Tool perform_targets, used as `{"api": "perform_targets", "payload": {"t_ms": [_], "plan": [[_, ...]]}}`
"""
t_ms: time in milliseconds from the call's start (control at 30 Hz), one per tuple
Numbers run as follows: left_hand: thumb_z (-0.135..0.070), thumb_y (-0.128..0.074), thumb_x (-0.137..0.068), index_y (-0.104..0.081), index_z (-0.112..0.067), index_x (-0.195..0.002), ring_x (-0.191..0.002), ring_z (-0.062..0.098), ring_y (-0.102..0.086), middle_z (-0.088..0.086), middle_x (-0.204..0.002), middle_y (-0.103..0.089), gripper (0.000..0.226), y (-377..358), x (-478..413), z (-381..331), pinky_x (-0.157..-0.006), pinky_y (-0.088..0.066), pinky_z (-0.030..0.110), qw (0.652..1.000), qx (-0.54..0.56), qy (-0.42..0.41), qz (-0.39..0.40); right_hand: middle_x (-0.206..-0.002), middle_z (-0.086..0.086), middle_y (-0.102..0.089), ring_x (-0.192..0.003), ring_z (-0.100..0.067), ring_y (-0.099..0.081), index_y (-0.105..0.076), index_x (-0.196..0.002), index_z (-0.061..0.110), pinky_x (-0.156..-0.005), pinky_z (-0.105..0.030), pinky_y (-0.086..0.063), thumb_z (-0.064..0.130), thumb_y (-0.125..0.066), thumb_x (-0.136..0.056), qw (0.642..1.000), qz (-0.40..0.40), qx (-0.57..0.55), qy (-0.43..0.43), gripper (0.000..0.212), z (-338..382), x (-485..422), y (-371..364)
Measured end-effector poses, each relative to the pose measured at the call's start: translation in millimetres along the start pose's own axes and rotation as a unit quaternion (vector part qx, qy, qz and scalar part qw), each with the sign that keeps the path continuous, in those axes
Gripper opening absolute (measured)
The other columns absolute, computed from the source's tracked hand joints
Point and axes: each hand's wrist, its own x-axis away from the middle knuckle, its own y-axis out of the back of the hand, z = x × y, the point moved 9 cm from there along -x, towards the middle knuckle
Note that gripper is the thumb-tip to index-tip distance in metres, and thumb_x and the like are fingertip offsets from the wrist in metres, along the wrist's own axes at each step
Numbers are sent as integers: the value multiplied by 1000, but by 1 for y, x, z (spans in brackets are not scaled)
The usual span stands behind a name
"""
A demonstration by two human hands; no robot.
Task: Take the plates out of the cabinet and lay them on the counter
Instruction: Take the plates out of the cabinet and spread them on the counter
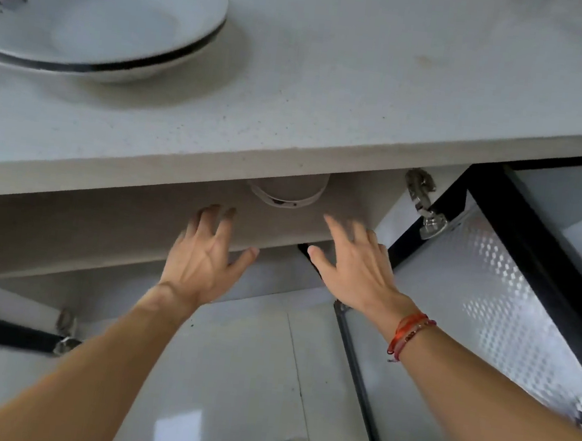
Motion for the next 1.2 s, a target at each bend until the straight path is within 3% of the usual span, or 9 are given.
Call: {"api": "perform_targets", "payload": {"t_ms": [167, 467, 600, 700, 800, 967, 1067, 1200], "plan": [[-54, -53, -88, -34, -11, -144, -132, 35, -35, 15, -144, -38, 73, -34, -38, 18, -95, -45, 50, 1000, 21, 13, -16, -147, -18, -40, -128, -39, -46, -25, -151, 29, -101, -52, -42, 58, -39, -95, 1000, -16, -18, 9, 65, -6, -43, -32], [-40, -55, -93, -33, -7, -146, -129, 37, -39, 17, -141, -41, 66, -84, -78, 36, -103, -41, 48, 999, 42, 18, 5, -154, -15, -33, -135, -38, -39, -15, -155, 32, -103, -52, -43, 57, -41, -97, 998, -4, -58, 7, 68, -15, -90, -75], [-32, -54, -95, -39, -11, -143, -126, 35, -46, 15, -141, -43, 55, -94, -104, 45, -103, -40, 41, 989, 119, 89, 4, -152, -14, -33, -134, -39, -40, -13, -155, 32, -104, -52, -43, 50, -46, -98, 991, 9, -131, -9, 69, -23, -115, -81], [-38, -55, -93, -49, -5, -131, -119, 36, -53, 19, -129, -56, 50, -97, -130, 49, -98, -43, 41, 975, 187, 116, -22, -147, -10, -44, -130, -35, -50, -24, -152, 28, -101, -43, -48, 43, -52, -97, 970, -6, -240, -45, 63, -34, -145, -82], [-36, -60, -93, -51, -1, -127, -116, 34, -57, 19, -124, -61, 49, -107, -155, 57, -90, -43, 34, 936, 294, 193, -25, -141, -11, -53, -128, -32, -52, -38, -146, 16, -95, -32, -45, 36, -53, -98, 948, -32, -307, -71, 54, -43, -173, -87], [-40, -59, -92, -52, 3, -127, -118, 34, -57, 20, -130, -58, 56, -122, -185, 61, -94, -44, 33, 901, 359, 242, -21, -136, -9, -59, -124, -33, -55, -52, -140, 15, -95, -34, -45, 44, -45, -100, 933, -30, -329, -144, 49, -60, -194, -95], [-55, -58, -68, -59, 3, -109, -98, 35, -68, 23, -115, -66, 71, -141, -202, 75, -86, -57, 45, 879, 406, 248, -26, -125, -12, -65, -109, -33, -64, -59, -129, 12, -91, -40, -52, 38, -43, -101, 892, -22, -413, -185, 41, -66, -200, -104], [-22, -64, -88, -61, 10, -104, -87, 35, -71, 25, -106, -67, 36, -146, -207, 77, -63, -61, 47, 853, 453, 257, -34, -122, -18, -65, -104, -33, -66, -58, -129, 7, -81, -44, -59, 21, -42, -104, 794, -11, -568, -215, 33, -67, -208, -119]]}}
